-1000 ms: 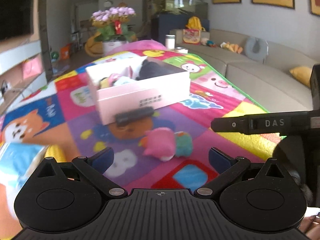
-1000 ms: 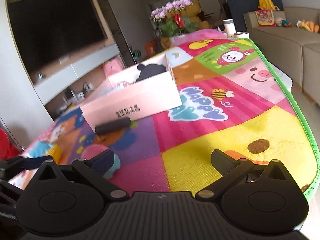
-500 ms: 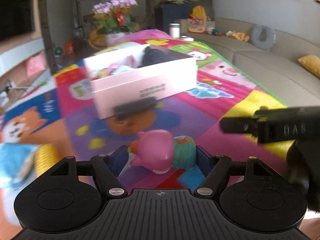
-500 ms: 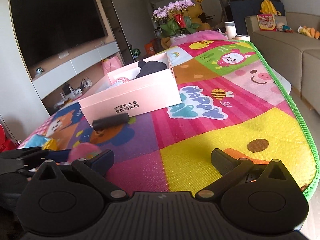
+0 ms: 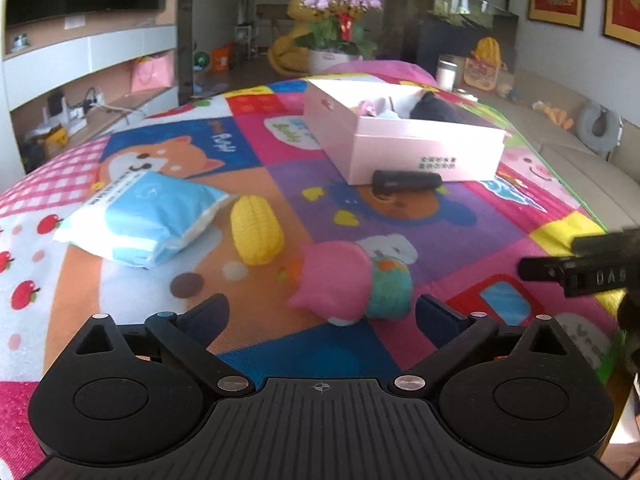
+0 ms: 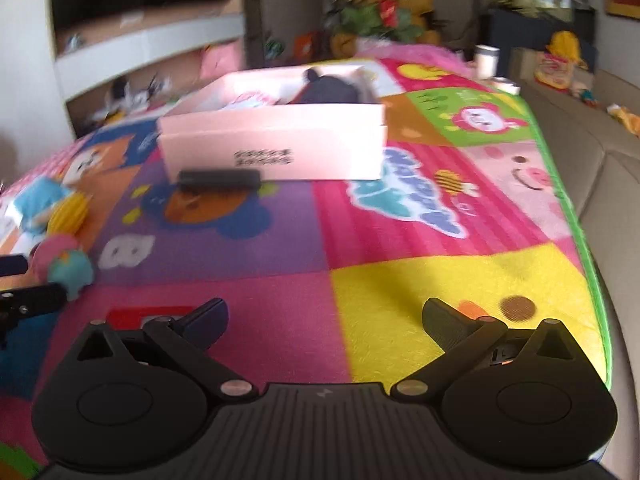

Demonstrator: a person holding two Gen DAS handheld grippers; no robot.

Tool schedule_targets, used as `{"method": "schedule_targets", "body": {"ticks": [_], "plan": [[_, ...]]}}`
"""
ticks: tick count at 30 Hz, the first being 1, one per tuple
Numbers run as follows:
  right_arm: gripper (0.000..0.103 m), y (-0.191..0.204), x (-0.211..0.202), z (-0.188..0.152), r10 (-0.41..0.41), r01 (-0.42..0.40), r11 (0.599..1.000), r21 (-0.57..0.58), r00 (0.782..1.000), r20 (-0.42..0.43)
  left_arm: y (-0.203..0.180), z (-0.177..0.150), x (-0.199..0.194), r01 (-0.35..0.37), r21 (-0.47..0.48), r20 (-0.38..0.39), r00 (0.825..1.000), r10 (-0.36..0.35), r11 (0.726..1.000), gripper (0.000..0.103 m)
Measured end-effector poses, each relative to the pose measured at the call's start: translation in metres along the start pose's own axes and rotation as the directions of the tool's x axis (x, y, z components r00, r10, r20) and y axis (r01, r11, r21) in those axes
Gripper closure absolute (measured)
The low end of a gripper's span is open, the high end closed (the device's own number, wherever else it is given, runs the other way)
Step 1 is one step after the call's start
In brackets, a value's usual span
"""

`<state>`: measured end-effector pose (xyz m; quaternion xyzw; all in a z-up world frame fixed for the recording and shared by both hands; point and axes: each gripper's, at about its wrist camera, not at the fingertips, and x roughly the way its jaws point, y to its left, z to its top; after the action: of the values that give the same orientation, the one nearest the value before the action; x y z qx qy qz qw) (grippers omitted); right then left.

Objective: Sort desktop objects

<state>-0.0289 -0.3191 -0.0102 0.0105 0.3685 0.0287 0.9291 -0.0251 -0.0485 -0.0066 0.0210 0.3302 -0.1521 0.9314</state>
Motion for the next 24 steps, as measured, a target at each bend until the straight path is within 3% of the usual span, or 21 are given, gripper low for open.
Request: {"method": "schedule_targets", "body": {"ticks": [3, 7, 11, 15, 17, 20, 22, 24], "plan": [[0.000, 0.010, 0.001, 0.020, 0.083, -0.083, 0.997, -0.009, 0.996, -0.017, -0.006, -0.003, -0.003, 0.012, 0.034, 0.019, 1.000, -0.012, 0.999, 0.000], [0.000, 0.039, 0.018, 0.054, 0.056, -0.054, 0.998, -0.030, 0.997, 0.045, -0.006, -0.004, -0.005, 0.009, 0.034, 0.030, 0.999, -0.010, 0.999, 0.000], [0.000, 0.062, 0.059, 0.079, 0.065, -0.065, 0.998, -0.028, 0.998, -0.006, 0.000, -0.004, -0.003, 0.029, 0.000, 0.020, 0.999, -0.029, 1.000, 0.000], [0.000, 0.082, 0.088, 0.090, 0.008, -0.010, 0.997, -0.073, 1.000, -0.017, 0.009, -0.003, 0.000, 0.042, -0.059, 0.001, 0.999, -0.042, 0.997, 0.000], [0.005, 0.083, 0.092, 0.090, 0.013, -0.015, 0.998, -0.062, 0.999, -0.030, 0.011, -0.004, 0.000, 0.048, -0.065, 0.006, 0.999, -0.048, 0.997, 0.000], [0.023, 0.079, 0.089, 0.084, 0.044, -0.047, 0.997, -0.069, 0.998, -0.050, 0.010, -0.004, 0.000, 0.044, -0.060, 0.004, 0.999, -0.044, 0.997, 0.000], [0.041, 0.076, 0.077, 0.077, 0.048, -0.052, 0.993, -0.104, 0.998, -0.037, 0.010, -0.004, 0.000, 0.044, -0.060, 0.004, 0.999, -0.044, 0.997, 0.000], [0.050, 0.068, 0.064, 0.069, 0.078, -0.083, 0.990, -0.111, 0.996, -0.044, 0.009, -0.004, 0.000, 0.042, -0.056, 0.002, 0.999, -0.041, 0.998, 0.000]]}}
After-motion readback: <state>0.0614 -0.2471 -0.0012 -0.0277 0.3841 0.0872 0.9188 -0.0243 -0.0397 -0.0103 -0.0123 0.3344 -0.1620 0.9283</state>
